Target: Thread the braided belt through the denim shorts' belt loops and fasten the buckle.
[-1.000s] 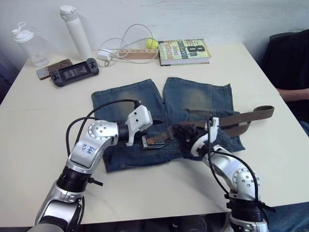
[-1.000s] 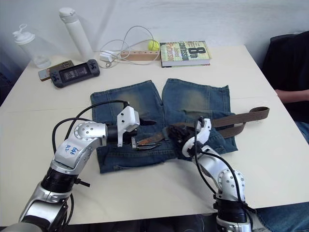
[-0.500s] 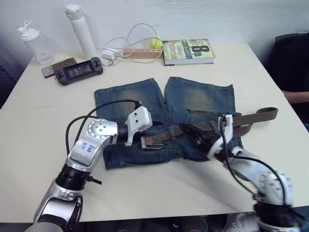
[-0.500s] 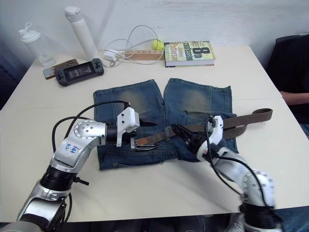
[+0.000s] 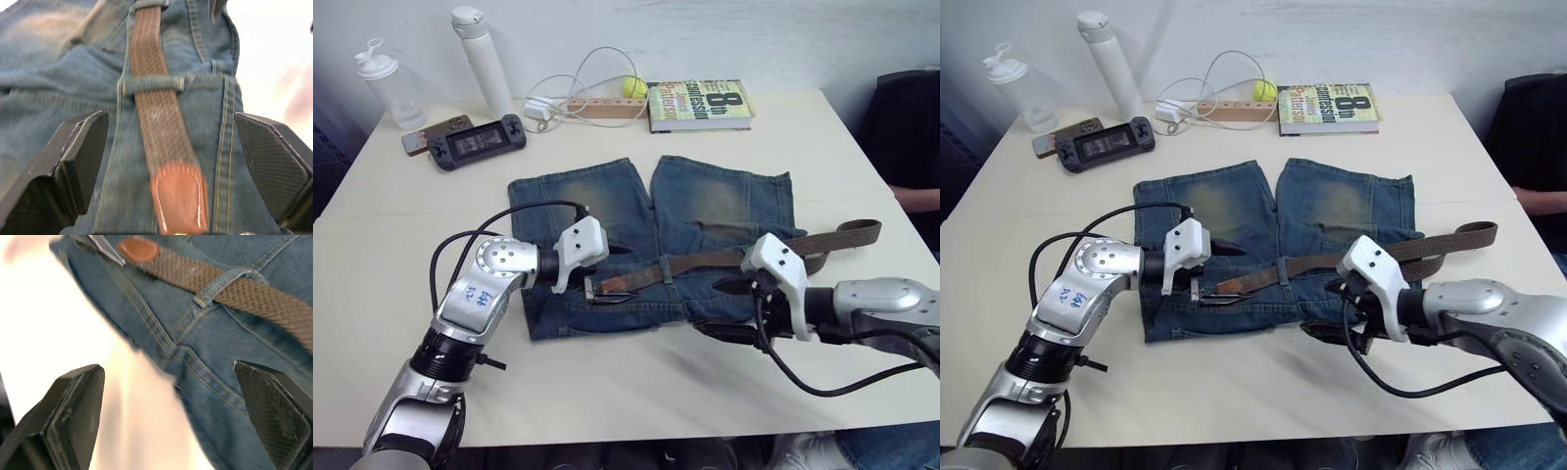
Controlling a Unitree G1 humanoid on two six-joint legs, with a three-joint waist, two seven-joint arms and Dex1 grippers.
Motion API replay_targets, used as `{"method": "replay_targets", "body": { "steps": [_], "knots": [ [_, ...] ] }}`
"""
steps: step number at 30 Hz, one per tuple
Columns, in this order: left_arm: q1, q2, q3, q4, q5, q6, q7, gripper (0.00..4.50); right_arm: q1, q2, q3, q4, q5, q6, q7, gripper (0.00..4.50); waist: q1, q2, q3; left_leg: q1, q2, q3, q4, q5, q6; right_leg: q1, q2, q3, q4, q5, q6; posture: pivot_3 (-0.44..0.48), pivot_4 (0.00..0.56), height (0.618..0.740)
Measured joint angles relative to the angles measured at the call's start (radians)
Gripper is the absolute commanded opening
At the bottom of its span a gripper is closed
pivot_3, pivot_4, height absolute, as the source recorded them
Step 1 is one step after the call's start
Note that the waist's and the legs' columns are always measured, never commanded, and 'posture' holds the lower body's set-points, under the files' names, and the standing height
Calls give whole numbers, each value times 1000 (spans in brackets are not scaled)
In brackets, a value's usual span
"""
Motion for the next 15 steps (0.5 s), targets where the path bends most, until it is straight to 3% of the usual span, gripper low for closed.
{"method": "replay_targets", "body": {
  "steps": [3,8,15],
  "knots": [
    [42,25,10,-52,-4,20,1,4500,-27,-69,74,-4,-186,-106,149,4452,2,0,0,0,0,0,0,0,0,0,0,0,0,0,0,0,150,734],
    [58,41,21,-101,-19,58,16,4500,-45,-72,182,44,-377,-214,285,4452,4,-1,0,0,0,0,1,0,0,0,0,0,0,0,0,0,150,734],
    [49,7,27,-124,-26,129,74,4500,-59,53,269,175,-584,-303,329,4452,3,-1,0,0,0,0,2,0,0,0,0,0,2,0,0,0,150,734]
  ]
}}
